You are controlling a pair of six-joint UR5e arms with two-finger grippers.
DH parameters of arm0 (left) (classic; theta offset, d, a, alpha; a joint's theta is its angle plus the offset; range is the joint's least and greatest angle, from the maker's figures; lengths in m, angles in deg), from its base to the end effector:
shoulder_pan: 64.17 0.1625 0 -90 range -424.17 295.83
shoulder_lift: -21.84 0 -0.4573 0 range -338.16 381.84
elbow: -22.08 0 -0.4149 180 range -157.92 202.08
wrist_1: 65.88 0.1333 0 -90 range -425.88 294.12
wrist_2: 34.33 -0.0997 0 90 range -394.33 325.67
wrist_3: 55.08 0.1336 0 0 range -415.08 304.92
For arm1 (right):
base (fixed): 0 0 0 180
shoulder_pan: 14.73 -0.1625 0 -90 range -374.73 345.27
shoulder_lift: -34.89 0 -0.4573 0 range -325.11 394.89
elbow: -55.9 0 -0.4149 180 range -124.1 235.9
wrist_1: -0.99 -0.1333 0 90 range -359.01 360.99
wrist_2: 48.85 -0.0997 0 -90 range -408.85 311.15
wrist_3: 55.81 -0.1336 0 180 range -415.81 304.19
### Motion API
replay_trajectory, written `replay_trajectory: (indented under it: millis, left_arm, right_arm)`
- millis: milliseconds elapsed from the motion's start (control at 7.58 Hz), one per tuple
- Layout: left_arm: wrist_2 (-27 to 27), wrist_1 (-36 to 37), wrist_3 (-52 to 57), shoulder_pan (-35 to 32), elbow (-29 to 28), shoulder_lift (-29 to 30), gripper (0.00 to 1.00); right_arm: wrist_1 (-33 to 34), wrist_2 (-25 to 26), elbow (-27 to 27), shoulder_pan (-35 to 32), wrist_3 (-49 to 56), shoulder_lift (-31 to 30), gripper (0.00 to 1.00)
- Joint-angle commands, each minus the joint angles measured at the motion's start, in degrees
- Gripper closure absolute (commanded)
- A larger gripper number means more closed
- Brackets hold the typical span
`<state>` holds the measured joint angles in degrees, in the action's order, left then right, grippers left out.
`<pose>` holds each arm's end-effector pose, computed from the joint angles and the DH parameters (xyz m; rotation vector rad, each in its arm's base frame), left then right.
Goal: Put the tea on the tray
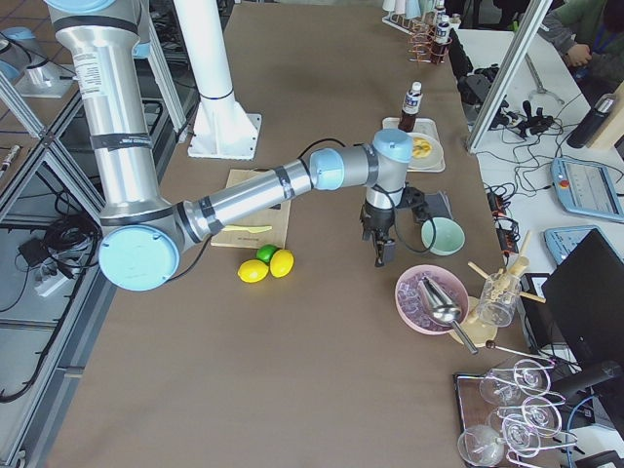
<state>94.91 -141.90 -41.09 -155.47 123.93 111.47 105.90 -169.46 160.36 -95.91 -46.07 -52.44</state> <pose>-0.0601 -0.4975 0.6449 0.0496 0.6854 0.1978 -0.0155 -0.5257 0.6081 0.0423 -0.5363 -0.3265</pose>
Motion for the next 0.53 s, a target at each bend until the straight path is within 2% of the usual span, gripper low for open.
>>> replay_trajectory:
  millis: [0,396]
  left_arm:
    - [-0.04,-0.10,0.16,-0.02,0.37,-2.34,0.01]
    - [-0.05,0.25,-0.02,0.07,-0.42,-2.53,0.01]
  right_arm:
    - [-0.05,-0.75,-2.06,-4.95,5.20,-3.11,0.00]
    - [-0.57,-8.83,-3.65,-5.04,4.50,-3.90,0.00]
